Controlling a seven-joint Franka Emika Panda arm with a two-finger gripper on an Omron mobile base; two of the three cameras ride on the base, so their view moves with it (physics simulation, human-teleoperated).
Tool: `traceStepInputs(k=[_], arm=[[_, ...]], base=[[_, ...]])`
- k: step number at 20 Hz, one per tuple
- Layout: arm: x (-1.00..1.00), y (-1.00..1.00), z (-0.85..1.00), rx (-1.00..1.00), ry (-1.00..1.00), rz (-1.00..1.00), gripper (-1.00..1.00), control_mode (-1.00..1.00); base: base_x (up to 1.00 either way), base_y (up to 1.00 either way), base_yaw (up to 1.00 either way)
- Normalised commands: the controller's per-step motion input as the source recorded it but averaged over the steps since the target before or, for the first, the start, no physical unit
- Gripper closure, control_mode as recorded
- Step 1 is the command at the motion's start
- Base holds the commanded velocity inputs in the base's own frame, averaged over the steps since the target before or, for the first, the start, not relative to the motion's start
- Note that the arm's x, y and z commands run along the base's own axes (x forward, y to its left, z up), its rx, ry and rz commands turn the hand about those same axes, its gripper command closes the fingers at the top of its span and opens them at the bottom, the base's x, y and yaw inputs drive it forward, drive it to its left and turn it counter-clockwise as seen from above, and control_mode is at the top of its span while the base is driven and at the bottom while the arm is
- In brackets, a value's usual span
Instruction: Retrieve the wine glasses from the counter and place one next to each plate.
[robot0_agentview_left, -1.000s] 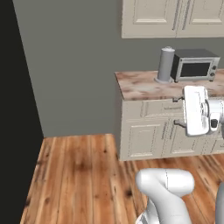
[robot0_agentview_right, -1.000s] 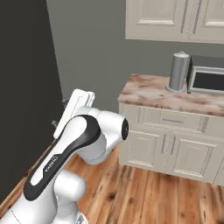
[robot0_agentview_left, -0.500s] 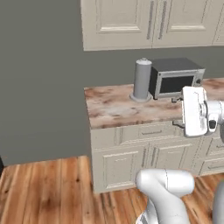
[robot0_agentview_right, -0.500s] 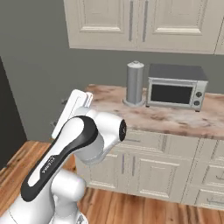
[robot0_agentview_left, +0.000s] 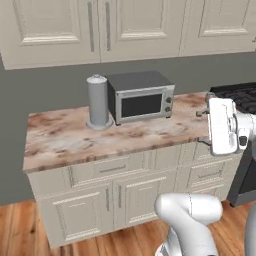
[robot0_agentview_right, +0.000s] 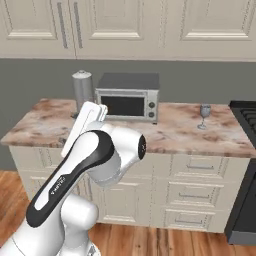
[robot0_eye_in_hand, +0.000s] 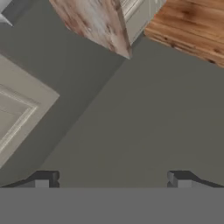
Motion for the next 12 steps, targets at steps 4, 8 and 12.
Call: traceStepInputs(k=[4, 8, 12], arm=[[0.0, 0.0, 0.0, 0.0, 0.0, 0.0, -1.0, 1.0], [0.0, 0.0, 0.0, 0.0, 0.0, 0.0, -1.0, 1.0], [0.0, 0.0, 0.0, 0.0, 0.0, 0.0, -1.0, 1.0]], base=[[0.36, -1.0, -0.2], [0.56, -1.0, -0.14], [0.92, -1.0, -0.02]])
